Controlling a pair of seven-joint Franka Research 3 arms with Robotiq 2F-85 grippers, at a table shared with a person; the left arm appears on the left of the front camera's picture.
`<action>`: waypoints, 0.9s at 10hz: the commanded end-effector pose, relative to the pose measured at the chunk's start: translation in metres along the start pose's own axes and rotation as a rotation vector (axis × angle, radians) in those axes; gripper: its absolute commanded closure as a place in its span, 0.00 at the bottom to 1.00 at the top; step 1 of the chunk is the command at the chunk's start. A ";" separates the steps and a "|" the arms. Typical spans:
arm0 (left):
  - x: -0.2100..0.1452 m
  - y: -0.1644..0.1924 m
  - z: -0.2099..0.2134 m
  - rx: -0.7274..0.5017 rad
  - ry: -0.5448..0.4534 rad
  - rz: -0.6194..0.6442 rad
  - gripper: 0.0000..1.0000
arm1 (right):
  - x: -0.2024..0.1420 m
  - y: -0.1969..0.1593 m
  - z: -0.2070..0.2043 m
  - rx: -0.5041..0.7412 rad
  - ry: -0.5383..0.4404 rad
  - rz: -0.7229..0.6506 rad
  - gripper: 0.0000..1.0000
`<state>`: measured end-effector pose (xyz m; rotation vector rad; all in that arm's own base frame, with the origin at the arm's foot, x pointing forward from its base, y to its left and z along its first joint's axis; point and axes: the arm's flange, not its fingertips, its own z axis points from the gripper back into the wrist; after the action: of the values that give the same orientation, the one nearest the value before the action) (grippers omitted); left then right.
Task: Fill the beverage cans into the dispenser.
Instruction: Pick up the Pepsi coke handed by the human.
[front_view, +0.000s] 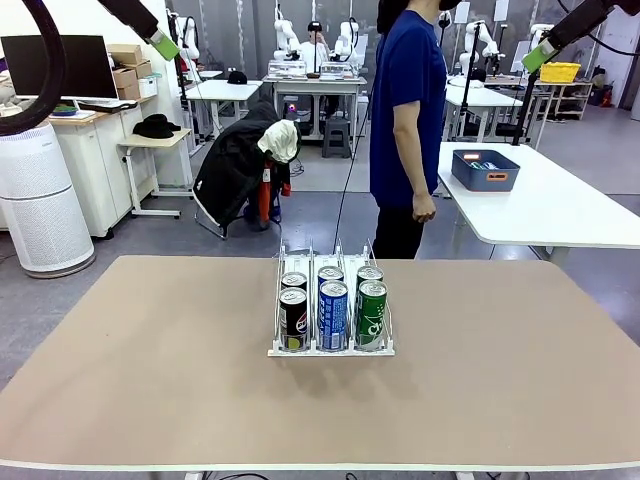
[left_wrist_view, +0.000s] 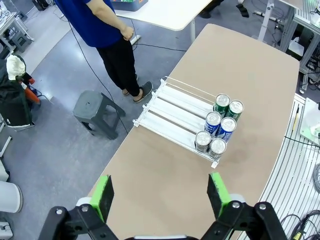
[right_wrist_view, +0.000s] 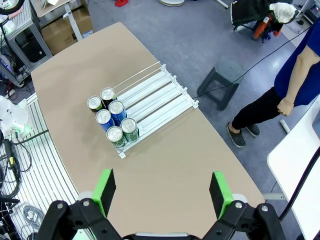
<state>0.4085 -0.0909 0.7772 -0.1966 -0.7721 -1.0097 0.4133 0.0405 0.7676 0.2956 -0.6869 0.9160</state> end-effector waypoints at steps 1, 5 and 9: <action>-0.002 0.000 0.001 0.007 -0.008 0.001 0.00 | 0.000 0.001 -0.001 -0.002 0.009 -0.007 0.00; -0.002 0.000 0.001 0.007 -0.008 0.001 0.00 | 0.000 0.001 -0.001 -0.002 0.009 -0.007 0.00; -0.002 0.000 0.001 0.007 -0.008 0.001 0.00 | 0.000 0.001 -0.001 -0.002 0.009 -0.007 0.00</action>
<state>0.4083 -0.0908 0.7777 -0.1962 -0.7732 -1.0097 0.4133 0.0405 0.7676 0.2956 -0.6869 0.9160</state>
